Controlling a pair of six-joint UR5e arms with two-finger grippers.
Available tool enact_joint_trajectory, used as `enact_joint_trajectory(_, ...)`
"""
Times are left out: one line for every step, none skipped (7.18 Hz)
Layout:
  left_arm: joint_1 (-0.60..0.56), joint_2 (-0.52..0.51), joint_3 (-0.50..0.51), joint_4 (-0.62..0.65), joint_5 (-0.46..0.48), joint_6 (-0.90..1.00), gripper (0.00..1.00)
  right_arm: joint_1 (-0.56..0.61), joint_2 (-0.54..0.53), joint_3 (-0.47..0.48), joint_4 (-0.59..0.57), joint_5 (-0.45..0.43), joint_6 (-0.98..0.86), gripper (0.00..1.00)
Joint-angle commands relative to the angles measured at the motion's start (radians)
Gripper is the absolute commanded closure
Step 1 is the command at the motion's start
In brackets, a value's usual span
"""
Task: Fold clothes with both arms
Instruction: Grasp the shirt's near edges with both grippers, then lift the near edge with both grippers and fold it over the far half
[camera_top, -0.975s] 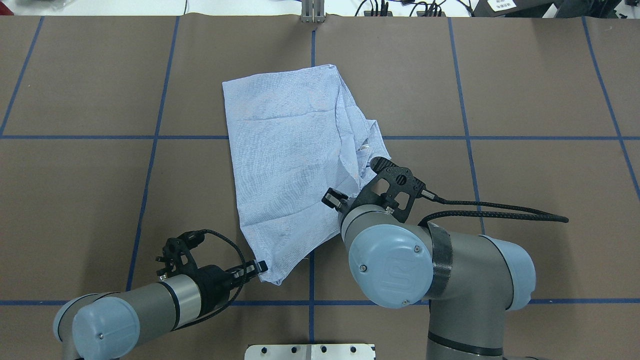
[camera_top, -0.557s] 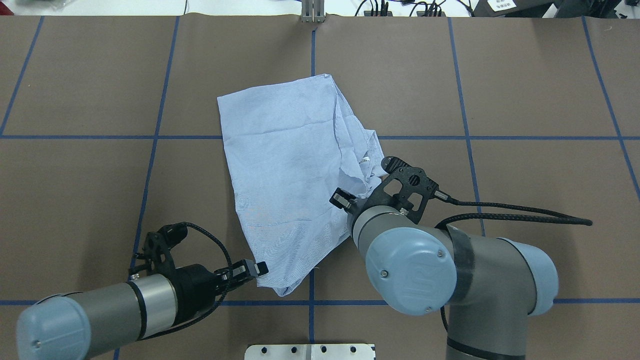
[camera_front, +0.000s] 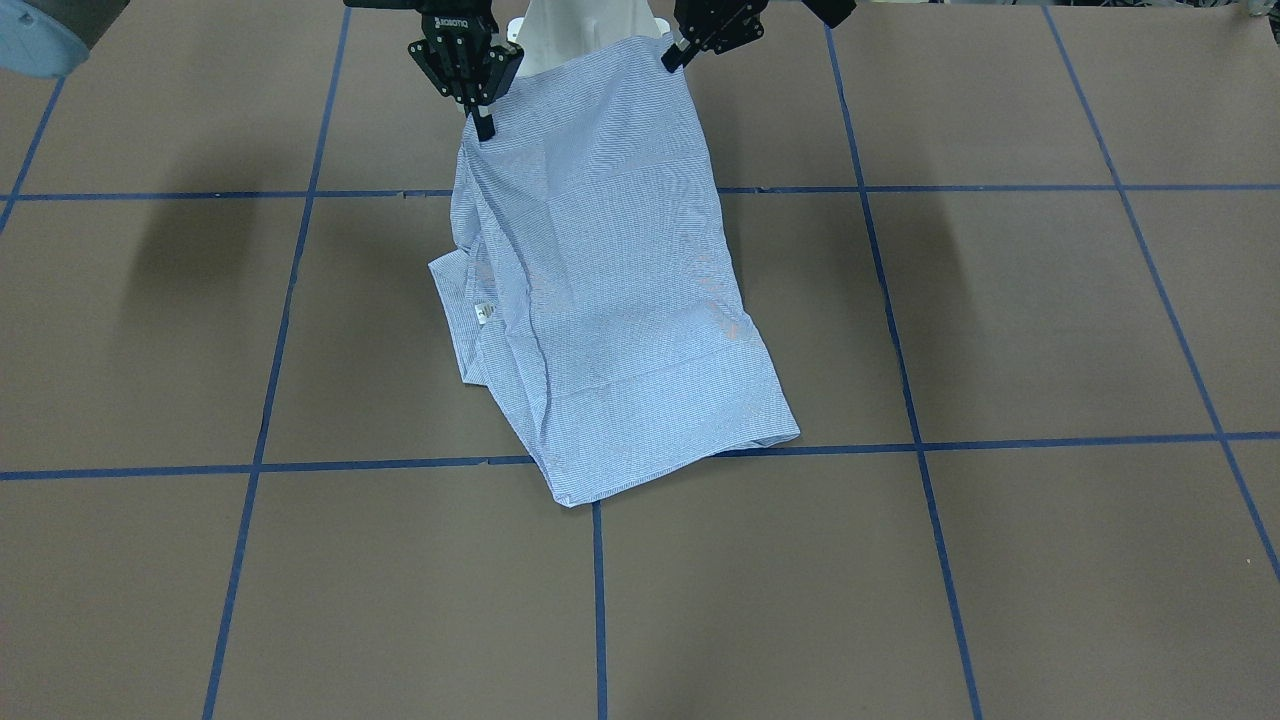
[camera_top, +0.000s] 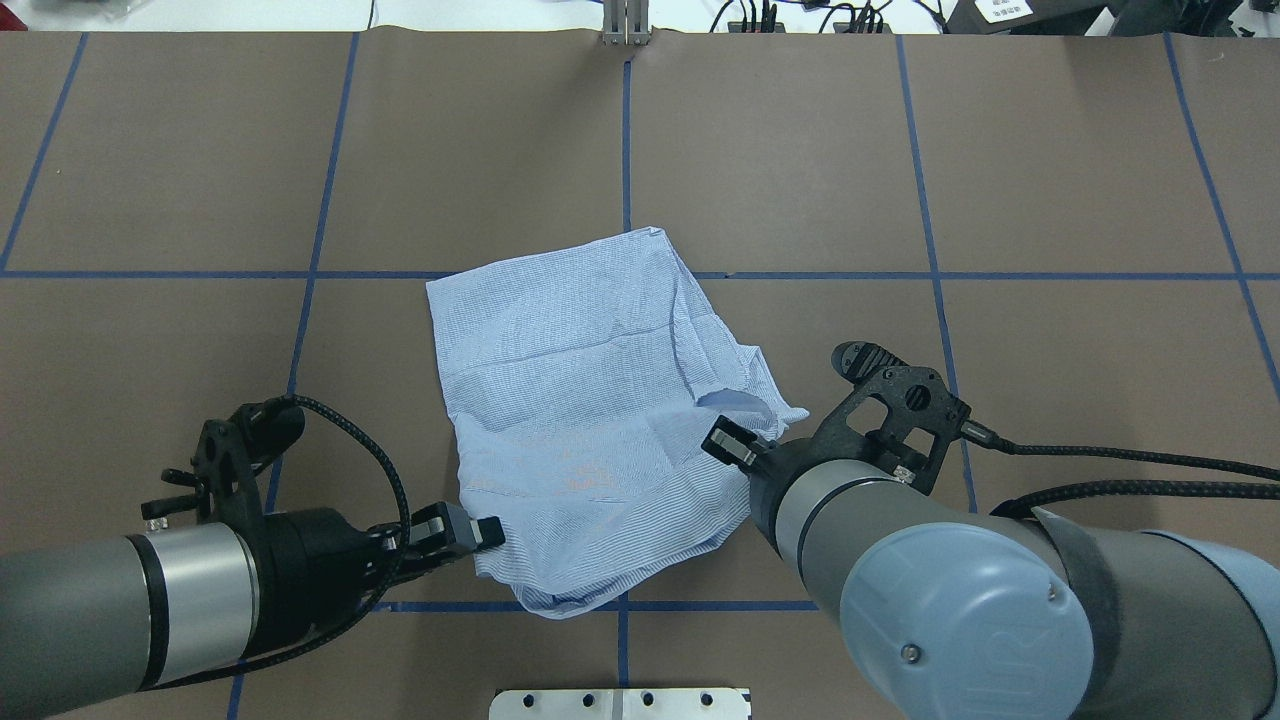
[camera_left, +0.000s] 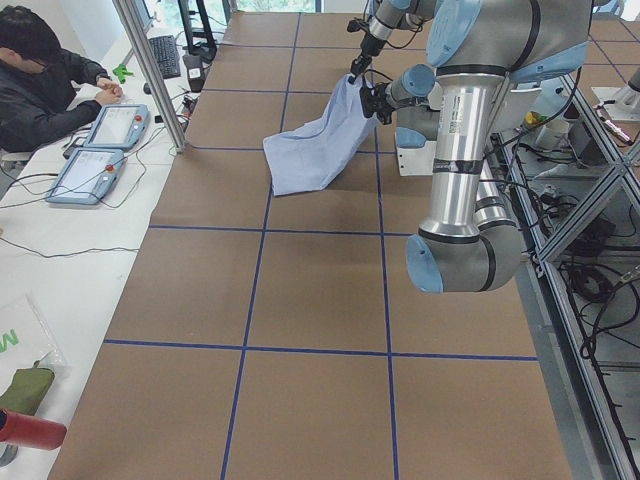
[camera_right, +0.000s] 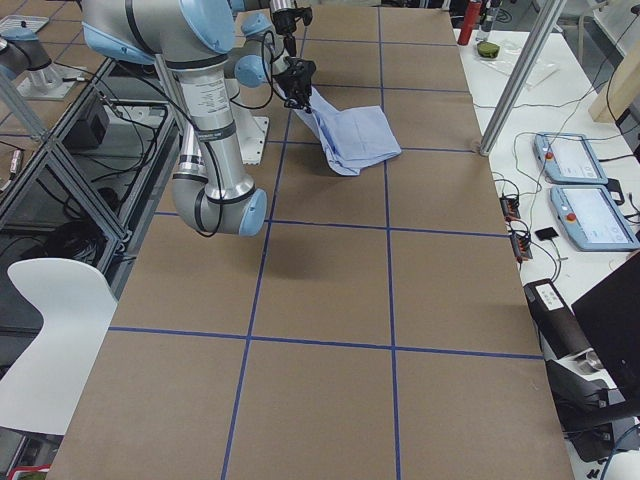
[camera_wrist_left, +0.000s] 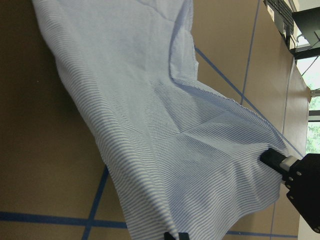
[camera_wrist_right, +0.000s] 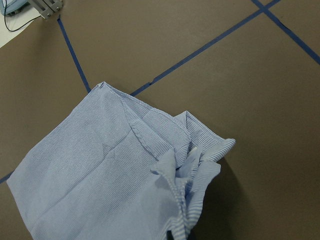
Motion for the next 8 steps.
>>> enact_joint_trajectory(-0.121, -0.056, 0.086, 0.065, -0.01, 0.082, 1.0, 0.054, 0.087, -0.152, 0.024, -0.009, -0.016, 1.0)
enact_joint_trajectory(-0.198, -0.171, 0.201, 0.115, -0.013, 0.149, 1.0, 0.109, 0.108, -0.255, 0.129, -0.009, -0.054, 1.0)
enact_joint_trajectory(-0.259, -0.226, 0.299, 0.126, -0.016, 0.189, 1.0, 0.16, 0.112, -0.361, 0.247, -0.006, -0.1, 1.0)
enact_joint_trajectory(-0.315, -0.265, 0.375, 0.126, -0.016, 0.243, 1.0, 0.205, 0.145, -0.482, 0.335, -0.004, -0.133, 1.0)
enact_joint_trajectory(-0.359, -0.274, 0.442, 0.119, -0.016, 0.293, 1.0, 0.237, 0.212, -0.615, 0.388, 0.0, -0.149, 1.0)
enact_joint_trajectory(-0.389, -0.288, 0.519, 0.112, -0.015, 0.341, 1.0, 0.264, 0.296, -0.751, 0.42, 0.022, -0.161, 1.0)
enact_joint_trajectory(-0.401, -0.317, 0.597, 0.106, -0.013, 0.37, 1.0, 0.288, 0.37, -0.873, 0.452, 0.029, -0.166, 1.0)
enact_joint_trajectory(-0.401, -0.328, 0.66, 0.08, -0.012, 0.378, 1.0, 0.304, 0.409, -0.988, 0.506, 0.034, -0.169, 1.0)
